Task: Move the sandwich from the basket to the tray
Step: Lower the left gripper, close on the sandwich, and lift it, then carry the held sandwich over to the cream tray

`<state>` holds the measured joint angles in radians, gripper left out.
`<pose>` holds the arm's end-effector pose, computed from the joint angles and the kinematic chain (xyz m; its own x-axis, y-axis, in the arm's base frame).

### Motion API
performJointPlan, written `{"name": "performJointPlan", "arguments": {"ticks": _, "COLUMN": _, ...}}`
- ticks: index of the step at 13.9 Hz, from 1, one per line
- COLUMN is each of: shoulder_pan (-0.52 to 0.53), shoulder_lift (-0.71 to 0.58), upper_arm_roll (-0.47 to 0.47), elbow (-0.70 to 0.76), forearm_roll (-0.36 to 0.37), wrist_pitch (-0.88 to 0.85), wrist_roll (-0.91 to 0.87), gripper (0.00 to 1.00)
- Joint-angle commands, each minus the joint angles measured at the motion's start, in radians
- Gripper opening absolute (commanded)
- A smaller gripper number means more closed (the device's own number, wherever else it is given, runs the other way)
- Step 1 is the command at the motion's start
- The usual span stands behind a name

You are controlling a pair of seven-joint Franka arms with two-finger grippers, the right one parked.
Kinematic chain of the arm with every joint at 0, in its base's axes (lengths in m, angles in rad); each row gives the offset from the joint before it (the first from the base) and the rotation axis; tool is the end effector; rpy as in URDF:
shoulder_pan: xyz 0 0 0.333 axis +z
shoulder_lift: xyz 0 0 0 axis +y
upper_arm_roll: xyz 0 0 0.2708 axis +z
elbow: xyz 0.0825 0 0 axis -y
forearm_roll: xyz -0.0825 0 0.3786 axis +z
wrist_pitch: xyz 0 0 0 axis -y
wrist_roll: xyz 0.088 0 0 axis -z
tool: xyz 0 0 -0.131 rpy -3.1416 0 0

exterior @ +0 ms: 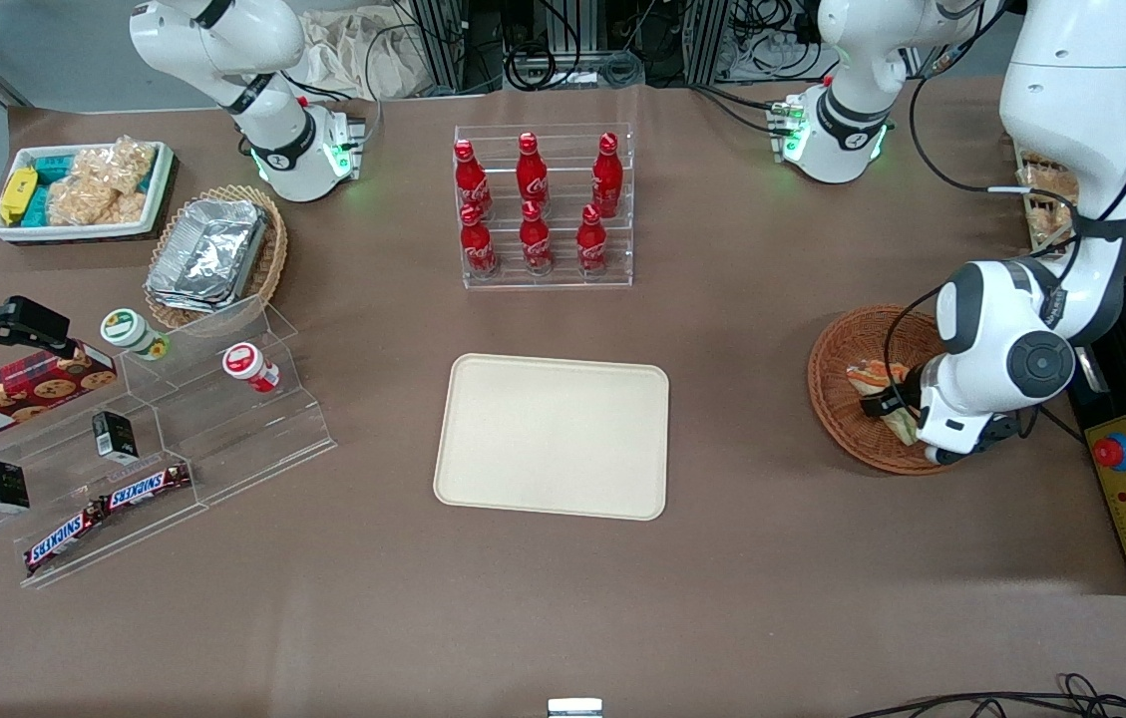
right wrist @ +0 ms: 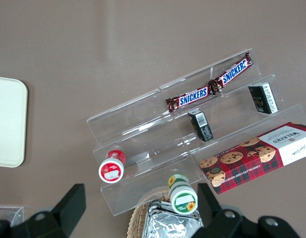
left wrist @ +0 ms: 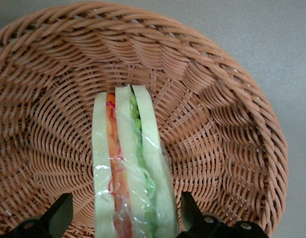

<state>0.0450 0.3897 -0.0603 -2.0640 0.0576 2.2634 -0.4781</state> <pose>0.5451 -0.0071 0.1671 0.8962 0.4135 -0.1609 0.4022 -0.9102 -0.0988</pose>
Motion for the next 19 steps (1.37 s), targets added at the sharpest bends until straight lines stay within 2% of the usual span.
{"name": "performJointPlan", "arguments": {"ticks": 1, "shoulder_pan": 0.003, "shoulder_lift": 0.0, "upper_arm_roll": -0.001, "elbow": 0.005, "forearm_roll": 0.018, "wrist_pitch": 0.024, "wrist_roll": -0.045, "gripper": 0.56}}
{"name": "performJointPlan", "arguments": {"ticks": 2, "shoulder_pan": 0.004, "shoulder_lift": 0.001, "upper_arm_roll": 0.0, "elbow": 0.007, "forearm_roll": 0.018, "wrist_pitch": 0.024, "wrist_roll": -0.043, "gripper": 0.43}}
{"name": "performJointPlan", "arguments": {"ticks": 4, "shoulder_pan": 0.003, "shoulder_lift": -0.008, "upper_arm_roll": -0.001, "elbow": 0.005, "forearm_roll": 0.019, "wrist_pitch": 0.012, "wrist_roll": -0.034, "gripper": 0.28}}
{"name": "performJointPlan", "arguments": {"ticks": 7, "shoulder_pan": 0.003, "shoulder_lift": -0.038, "upper_arm_roll": -0.004, "elbow": 0.08, "forearm_roll": 0.011, "wrist_pitch": -0.134, "wrist_roll": -0.03, "gripper": 0.19}}
{"name": "performJointPlan", "arguments": {"ticks": 11, "shoulder_pan": -0.007, "shoulder_lift": -0.078, "upper_arm_roll": -0.013, "elbow": 0.318, "forearm_roll": -0.004, "wrist_pitch": -0.456, "wrist_roll": 0.018, "gripper": 0.19}}
{"name": "performJointPlan", "arguments": {"ticks": 13, "shoulder_pan": -0.01, "shoulder_lift": -0.077, "upper_arm_roll": -0.048, "elbow": 0.462, "forearm_roll": -0.009, "wrist_pitch": -0.592, "wrist_roll": 0.018, "gripper": 0.19}}
{"name": "performJointPlan", "arguments": {"ticks": 16, "shoulder_pan": -0.013, "shoulder_lift": -0.072, "upper_arm_roll": -0.099, "elbow": 0.596, "forearm_roll": -0.099, "wrist_pitch": -0.642, "wrist_roll": 0.006, "gripper": 0.2}}
{"name": "performJointPlan", "arguments": {"ticks": 19, "shoulder_pan": -0.014, "shoulder_lift": -0.065, "upper_arm_roll": -0.235, "elbow": 0.597, "forearm_roll": -0.102, "wrist_pitch": -0.631, "wrist_roll": 0.007, "gripper": 0.2}}
